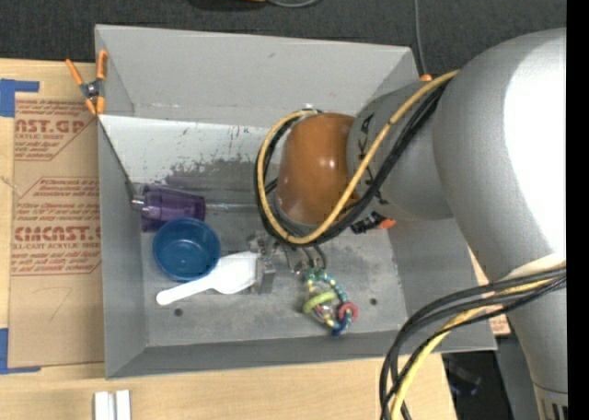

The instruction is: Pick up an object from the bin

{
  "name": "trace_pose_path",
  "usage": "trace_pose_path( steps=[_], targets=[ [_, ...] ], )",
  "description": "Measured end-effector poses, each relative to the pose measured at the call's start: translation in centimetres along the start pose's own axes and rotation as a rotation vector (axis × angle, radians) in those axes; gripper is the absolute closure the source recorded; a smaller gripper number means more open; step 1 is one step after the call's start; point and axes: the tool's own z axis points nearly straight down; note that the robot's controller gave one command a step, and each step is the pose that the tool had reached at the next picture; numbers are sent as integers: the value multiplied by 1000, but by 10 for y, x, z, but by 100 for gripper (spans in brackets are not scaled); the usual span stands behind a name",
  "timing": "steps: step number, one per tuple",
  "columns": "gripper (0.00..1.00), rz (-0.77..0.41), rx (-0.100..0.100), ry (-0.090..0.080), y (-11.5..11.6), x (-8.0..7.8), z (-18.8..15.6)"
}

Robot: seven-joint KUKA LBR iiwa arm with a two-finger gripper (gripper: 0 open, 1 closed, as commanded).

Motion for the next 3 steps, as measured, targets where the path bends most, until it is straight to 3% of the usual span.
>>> trace_pose_path(
  steps=[3],
  targets=[
    [100,0,0,4,0,1,-21]
  ],
)
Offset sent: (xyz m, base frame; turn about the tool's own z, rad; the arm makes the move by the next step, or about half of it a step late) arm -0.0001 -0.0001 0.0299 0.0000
